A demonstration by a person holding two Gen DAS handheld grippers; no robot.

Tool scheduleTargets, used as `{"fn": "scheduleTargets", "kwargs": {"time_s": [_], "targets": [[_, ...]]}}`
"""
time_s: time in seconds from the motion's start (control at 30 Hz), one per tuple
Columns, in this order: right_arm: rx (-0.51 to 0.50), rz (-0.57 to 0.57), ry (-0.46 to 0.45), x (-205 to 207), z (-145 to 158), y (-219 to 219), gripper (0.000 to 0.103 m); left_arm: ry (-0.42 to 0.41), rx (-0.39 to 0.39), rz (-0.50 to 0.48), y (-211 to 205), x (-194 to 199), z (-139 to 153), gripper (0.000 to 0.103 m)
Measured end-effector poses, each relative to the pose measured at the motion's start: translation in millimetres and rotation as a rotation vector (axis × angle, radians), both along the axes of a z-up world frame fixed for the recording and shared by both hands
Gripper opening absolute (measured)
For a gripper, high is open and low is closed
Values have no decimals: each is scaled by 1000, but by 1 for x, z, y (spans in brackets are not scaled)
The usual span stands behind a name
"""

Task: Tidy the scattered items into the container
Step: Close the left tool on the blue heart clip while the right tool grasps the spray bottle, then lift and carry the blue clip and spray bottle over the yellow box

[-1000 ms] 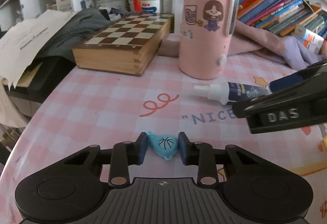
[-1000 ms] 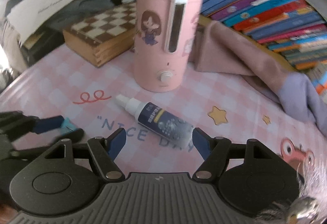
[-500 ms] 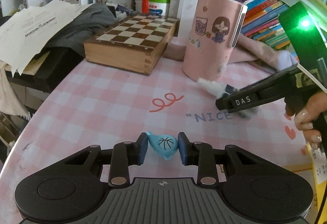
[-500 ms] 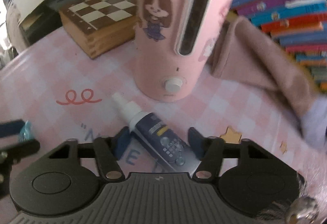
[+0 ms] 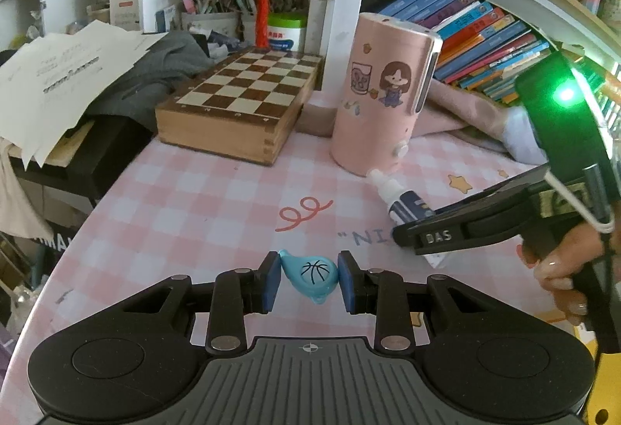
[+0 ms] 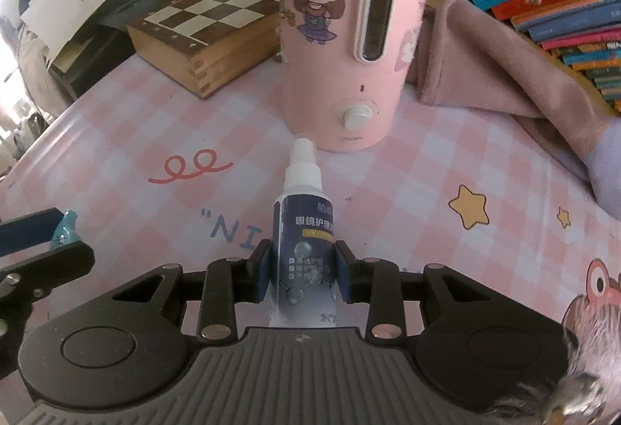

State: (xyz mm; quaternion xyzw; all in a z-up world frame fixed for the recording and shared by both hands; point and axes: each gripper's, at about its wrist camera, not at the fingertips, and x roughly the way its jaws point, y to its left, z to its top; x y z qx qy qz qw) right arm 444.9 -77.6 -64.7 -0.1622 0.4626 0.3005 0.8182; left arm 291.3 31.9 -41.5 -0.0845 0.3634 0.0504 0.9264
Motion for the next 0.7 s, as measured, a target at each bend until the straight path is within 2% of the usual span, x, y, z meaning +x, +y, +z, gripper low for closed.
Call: {"fn": "scheduleTargets", "kwargs": {"time_s": [0.2, 0.7], "targets": [[16, -59, 31, -2, 0, -5, 30, -15, 16, -39, -11, -9, 13, 30], [156, -107, 9, -76, 47, -43, 31, -57, -8, -88, -29, -58, 44, 30]]}}
